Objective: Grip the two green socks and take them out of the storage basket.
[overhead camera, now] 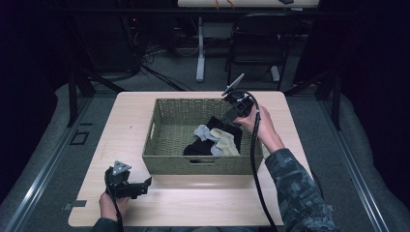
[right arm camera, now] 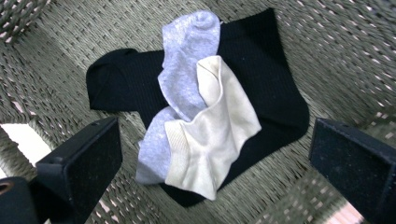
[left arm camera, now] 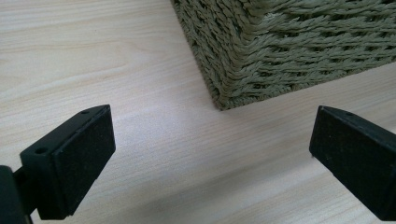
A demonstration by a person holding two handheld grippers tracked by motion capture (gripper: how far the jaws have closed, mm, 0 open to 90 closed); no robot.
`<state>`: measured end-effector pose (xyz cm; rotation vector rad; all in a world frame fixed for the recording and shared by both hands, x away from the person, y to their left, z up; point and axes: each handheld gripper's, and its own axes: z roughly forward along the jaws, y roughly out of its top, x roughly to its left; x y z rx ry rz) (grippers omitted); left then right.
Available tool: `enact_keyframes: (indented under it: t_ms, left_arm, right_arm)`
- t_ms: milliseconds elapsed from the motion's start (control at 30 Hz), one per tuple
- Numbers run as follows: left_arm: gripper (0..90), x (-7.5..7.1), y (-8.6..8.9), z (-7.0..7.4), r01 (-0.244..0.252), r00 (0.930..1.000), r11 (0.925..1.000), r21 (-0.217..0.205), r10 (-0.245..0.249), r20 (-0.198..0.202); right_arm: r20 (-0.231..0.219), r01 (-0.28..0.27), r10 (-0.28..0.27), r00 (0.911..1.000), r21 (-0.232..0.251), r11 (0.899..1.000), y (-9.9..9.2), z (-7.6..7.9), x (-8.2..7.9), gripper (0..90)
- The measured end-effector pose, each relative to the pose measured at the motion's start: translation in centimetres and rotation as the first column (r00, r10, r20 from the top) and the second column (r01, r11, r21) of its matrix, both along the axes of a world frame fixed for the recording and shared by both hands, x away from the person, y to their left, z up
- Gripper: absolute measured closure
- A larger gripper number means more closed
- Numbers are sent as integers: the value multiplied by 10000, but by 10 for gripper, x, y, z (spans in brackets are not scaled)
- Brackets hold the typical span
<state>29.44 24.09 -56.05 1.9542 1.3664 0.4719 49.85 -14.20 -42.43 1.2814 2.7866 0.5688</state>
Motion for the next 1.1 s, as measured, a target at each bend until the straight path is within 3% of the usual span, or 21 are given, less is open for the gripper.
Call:
enact_keyframes:
  t_ms: [133,733,967,1100]
  left_arm:
    - [1,0,0,0,-28,10000,10000,15,28,-7]
    - [1,0,0,0,-14,10000,10000,-10,14,-7]
    - [1,0,0,0,-38,10000,10000,-10,38,0]
    - [1,0,0,0,-22,10000,10000,-20,22,7]
  right_arm:
    - [-88,34,-33,10000,144,9999,2,-8,2,39]
    - [-435,142,-151,9989,-197,9997,13,-36,13,195]
    - [-628,372,-390,9973,-297,9989,18,-55,18,309]
    - [-647,478,-518,9966,-626,9969,19,-62,23,399]
